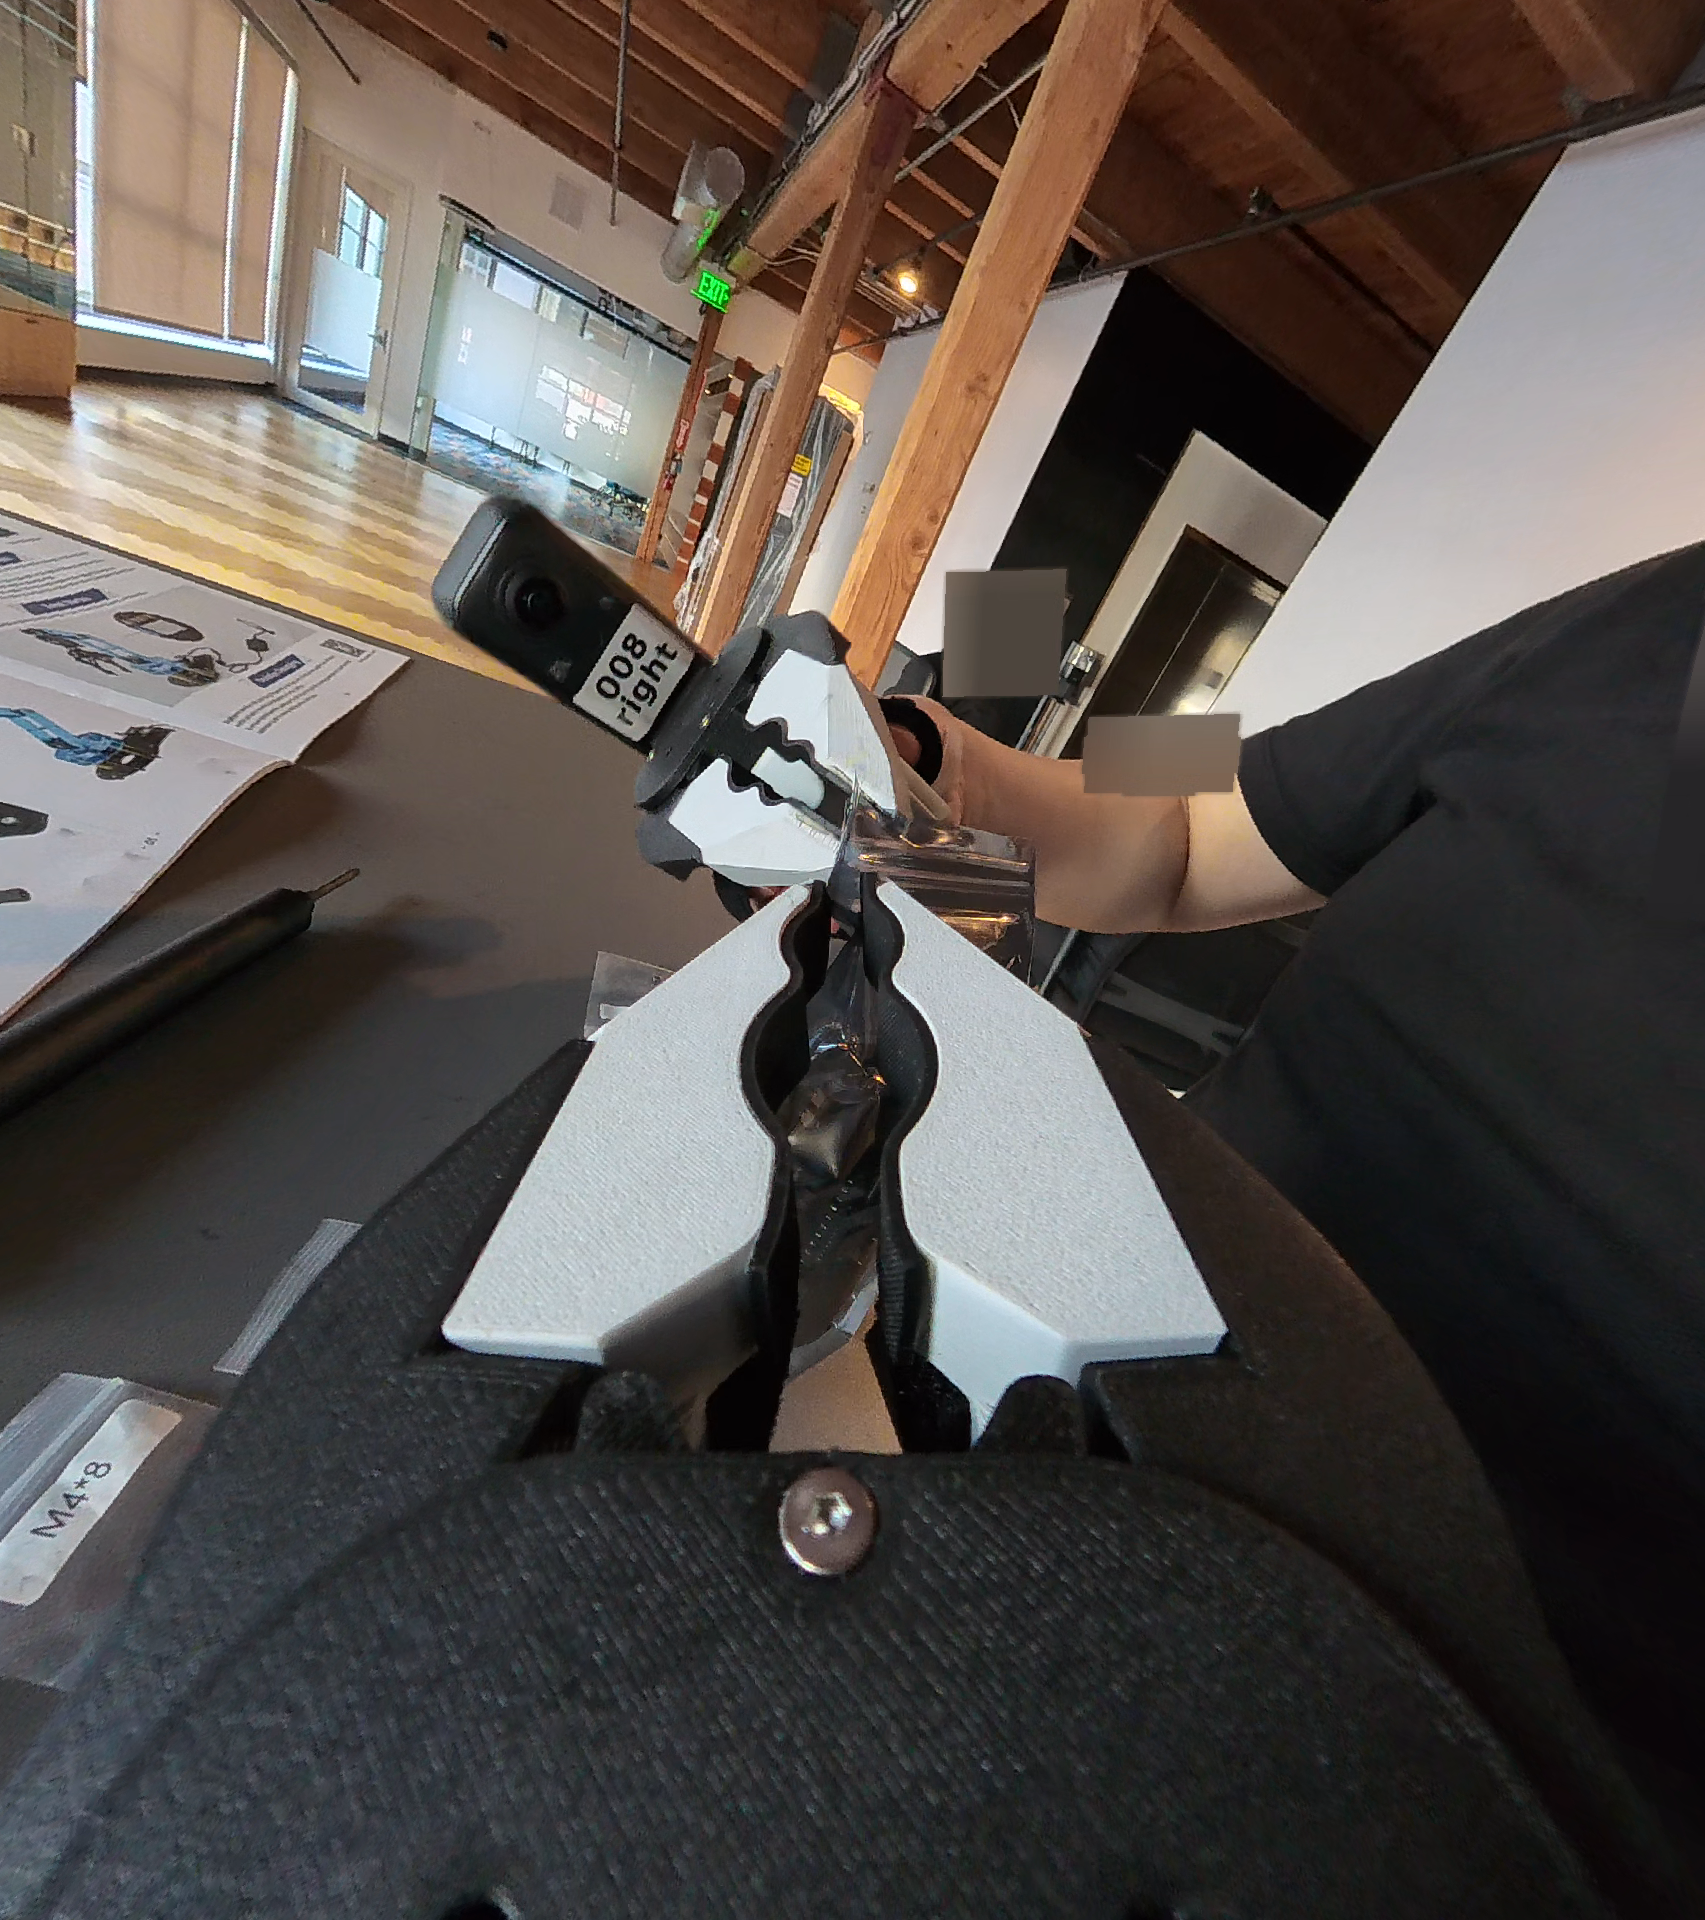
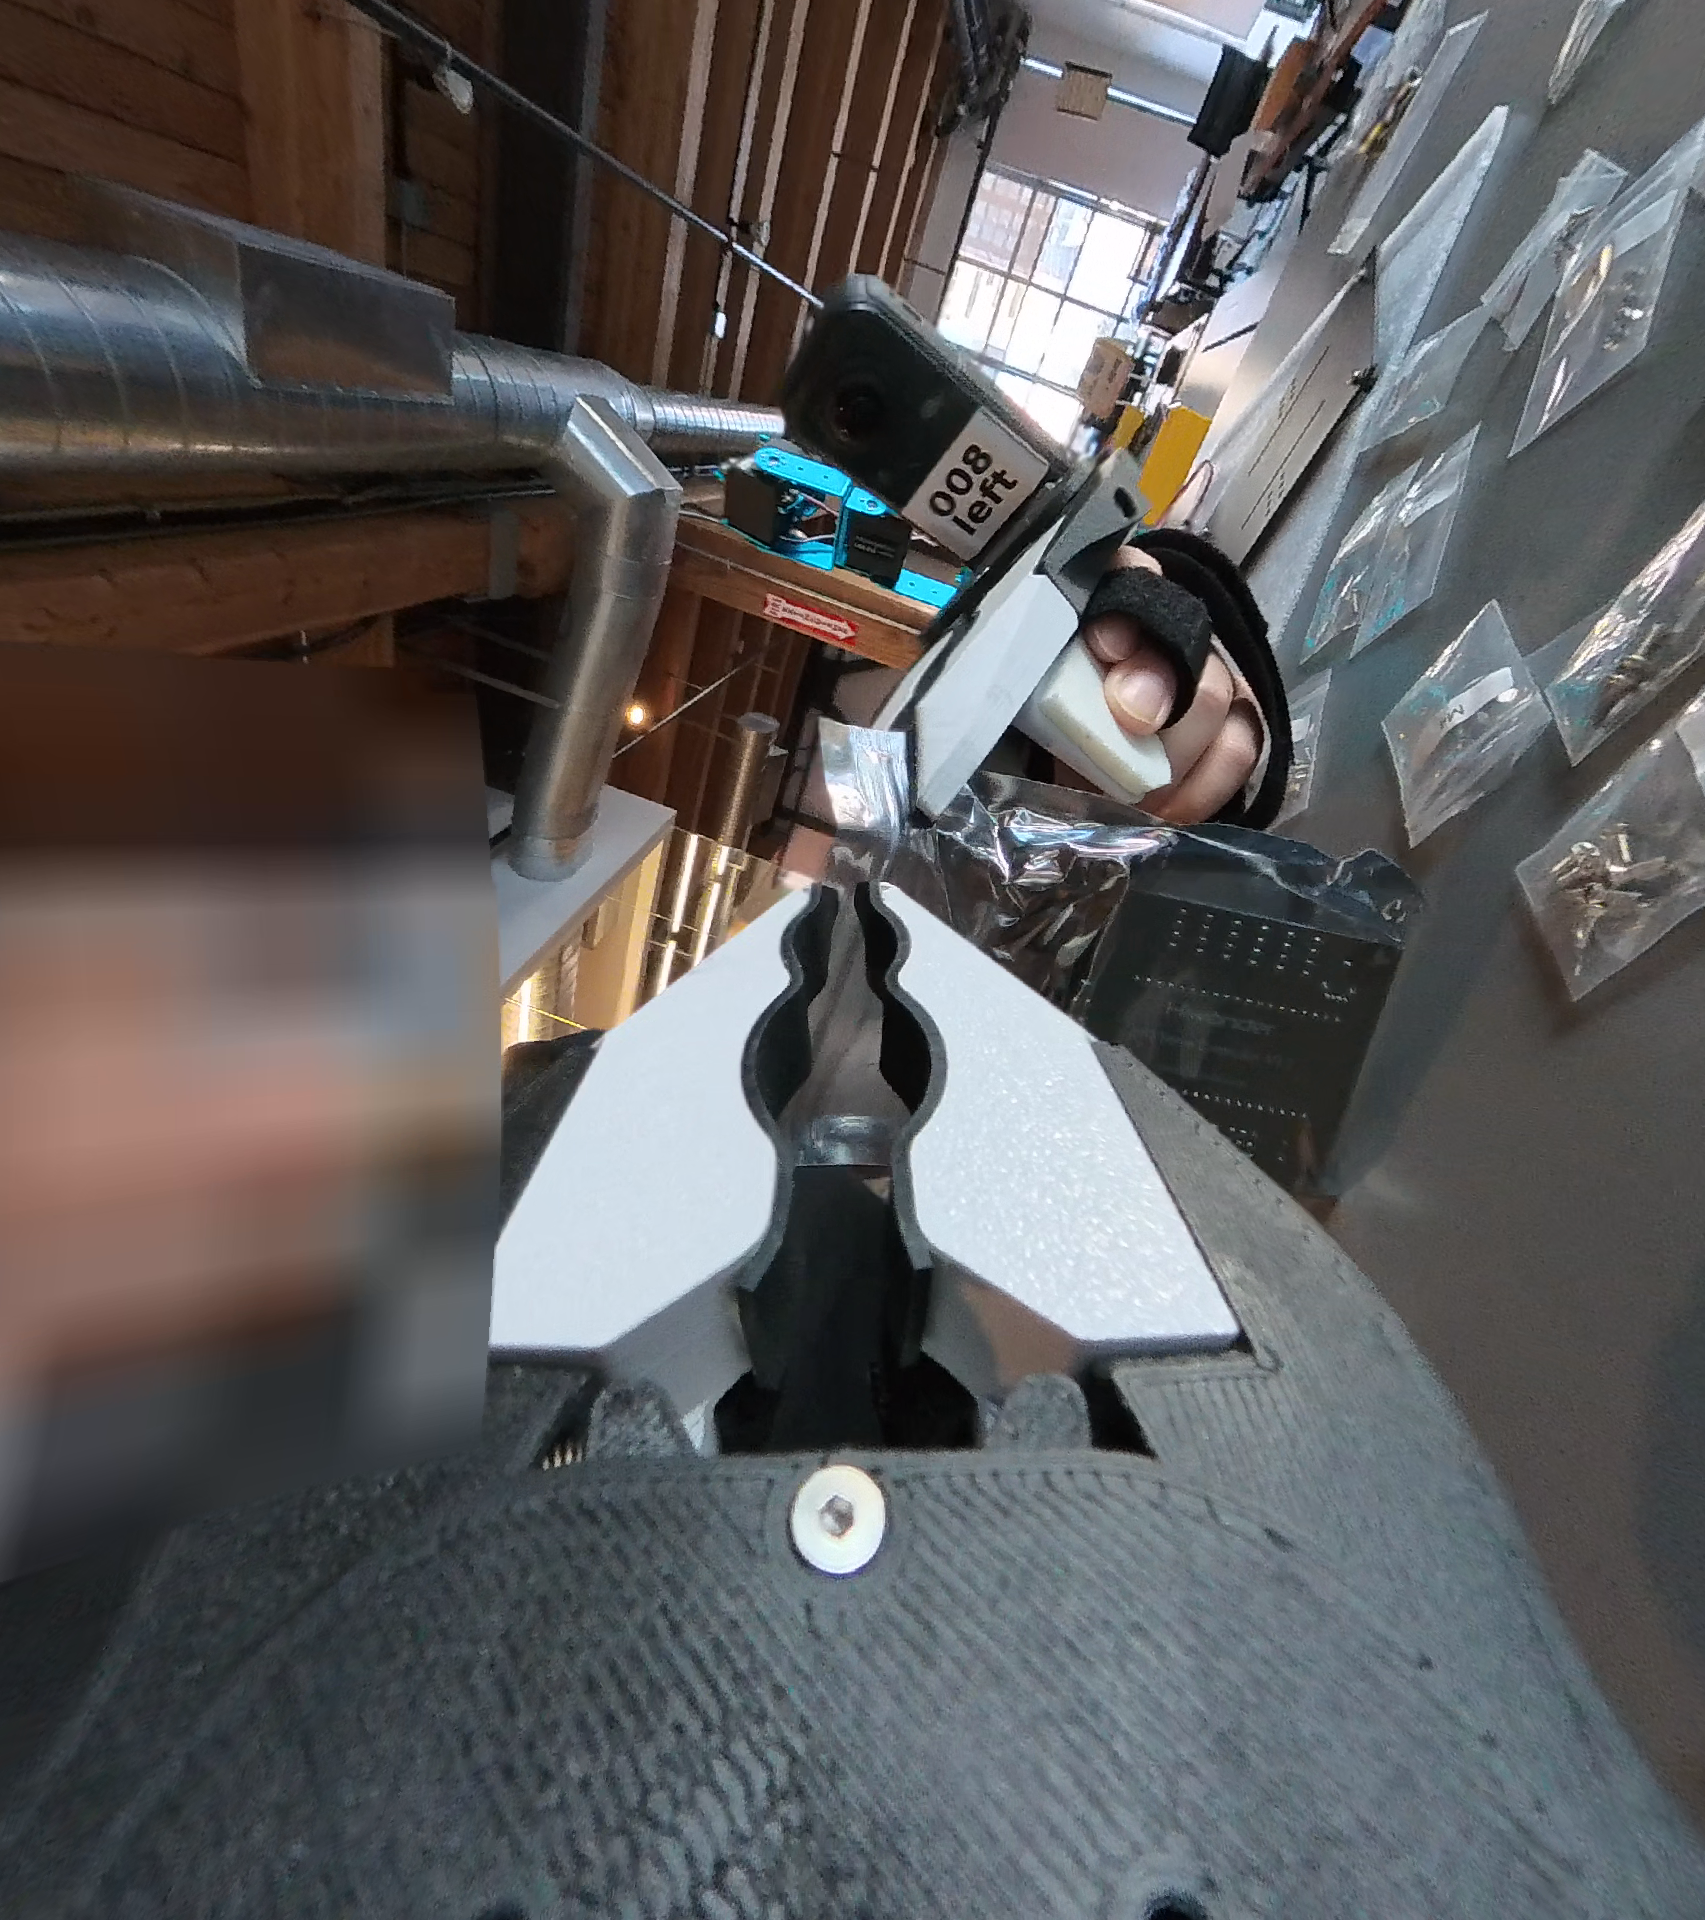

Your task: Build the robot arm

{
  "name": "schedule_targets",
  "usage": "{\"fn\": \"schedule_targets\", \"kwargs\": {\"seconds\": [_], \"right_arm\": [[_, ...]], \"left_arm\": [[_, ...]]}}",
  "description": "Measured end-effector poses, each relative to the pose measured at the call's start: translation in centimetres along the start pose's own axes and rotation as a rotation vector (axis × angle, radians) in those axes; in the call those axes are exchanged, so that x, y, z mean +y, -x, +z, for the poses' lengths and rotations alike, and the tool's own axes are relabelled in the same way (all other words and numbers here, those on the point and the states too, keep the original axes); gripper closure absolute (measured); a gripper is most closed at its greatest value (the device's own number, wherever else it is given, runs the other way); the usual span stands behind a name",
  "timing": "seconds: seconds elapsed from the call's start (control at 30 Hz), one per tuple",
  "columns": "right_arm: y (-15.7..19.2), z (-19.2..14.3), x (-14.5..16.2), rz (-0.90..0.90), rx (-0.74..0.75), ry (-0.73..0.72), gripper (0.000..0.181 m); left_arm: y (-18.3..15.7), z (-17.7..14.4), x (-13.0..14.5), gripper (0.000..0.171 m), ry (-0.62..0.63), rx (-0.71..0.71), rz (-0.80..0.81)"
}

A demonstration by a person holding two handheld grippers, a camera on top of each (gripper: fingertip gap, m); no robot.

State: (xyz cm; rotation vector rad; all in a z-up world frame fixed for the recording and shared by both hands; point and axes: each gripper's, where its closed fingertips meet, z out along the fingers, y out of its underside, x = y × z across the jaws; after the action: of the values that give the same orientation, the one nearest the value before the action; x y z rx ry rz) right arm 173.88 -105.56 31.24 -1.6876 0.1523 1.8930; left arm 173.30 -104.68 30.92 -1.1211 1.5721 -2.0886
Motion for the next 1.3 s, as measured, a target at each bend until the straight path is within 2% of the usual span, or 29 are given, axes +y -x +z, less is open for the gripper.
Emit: {"fn": "schedule_targets", "kwargs": {"seconds": [0.03, 0.13, 0.23, 0.43, 0.47, 0.53, 0.57, 0.63, 0.73, 0.77, 0.83, 0.87, 0.93, 1.03, 1.23, 1.3], "right_arm": [[-0.1, 0.0, 0.0, -0.018, 0.019, 0.004, 0.175], [-0.5, 0.1, 0.4, -0.048, 0.096, 0.042, 0.17], [-0.2, -0.2, 0.5, -0.075, 0.149, 0.09, 0.181], [0.3, -0.9, 1.0, -0.153, 0.281, 0.216, 0.181], [0.2, -1.0, 0.8, -0.165, 0.299, 0.207, 0.181], [0.1, -1.1, 0.5, -0.182, 0.325, 0.169, 0.181], [0.0, -1.0, 0.4, -0.193, 0.333, 0.146, 0.181], [-0.1, -0.7, 0.3, -0.228, 0.354, 0.088, 0.181], [0.1, 0.6, 0.5, -0.292, 0.367, 0.021, 0.181], [0.2, 1.1, 0.7, -0.312, 0.366, 0.012, 0.181], [0.1, 2.2, 0.8, -0.344, 0.373, -0.014, 0.181], [0.1, 2.8, 0.9, -0.354, 0.368, -0.023, 0.181], [-0.1, 3.7, 1.2, -0.371, 0.365, -0.028, 0.181], [-0.1, 5.0, 2.0, -0.377, 0.338, 0.0, 0.181], [-0.5, 6.2, 2.8, -0.366, 0.324, 0.036, 0.181], [-0.7, 6.4, 2.9, -0.341, 0.309, 0.03, 0.181]], "left_arm": [[0.0, 0.0, 0.0, 0.168, 0.002, 0.0, 0.0], [0.0, 0.1, 0.1, 0.168, 0.014, 0.0, 0.003], [0.0, 0.3, 0.1, 0.168, 0.032, -0.013, 0.013], [-0.1, 1.3, 0.1, 0.167, 0.082, -0.04, 0.029], [0.4, 1.4, -0.1, 0.166, 0.076, -0.073, 0.013], [1.9, 0.7, -1.1, 0.142, 0.037, -0.204, -0.037], [2.5, -0.2, -1.6, 0.14, 0.016, -0.275, -0.072], [2.1, -1.9, -2.6, 0.144, -0.035, -0.376, -0.153], [-0.8, -2.0, -3.0, 0.156, -0.098, -0.385, -0.276], [-1.5, -1.5, -2.6, 0.151, -0.107, -0.39, -0.325], [-2.8, -0.4, -1.2, 0.126, -0.076, -0.383, -0.401], [-3.2, -0.2, -0.7, 0.121, -0.067, -0.399, -0.415], [-3.2, -0.8, -0.2, 0.127, -0.075, -0.492, -0.391], [-3.2, -2.5, 0.5, 0.146, -0.046, -0.606, -0.329], [-4.1, -3.6, 1.3, 0.148, -0.018, -0.599, -0.352], [-4.5, -3.6, 1.5, 0.157, -0.004, -0.588, -0.35]]}}
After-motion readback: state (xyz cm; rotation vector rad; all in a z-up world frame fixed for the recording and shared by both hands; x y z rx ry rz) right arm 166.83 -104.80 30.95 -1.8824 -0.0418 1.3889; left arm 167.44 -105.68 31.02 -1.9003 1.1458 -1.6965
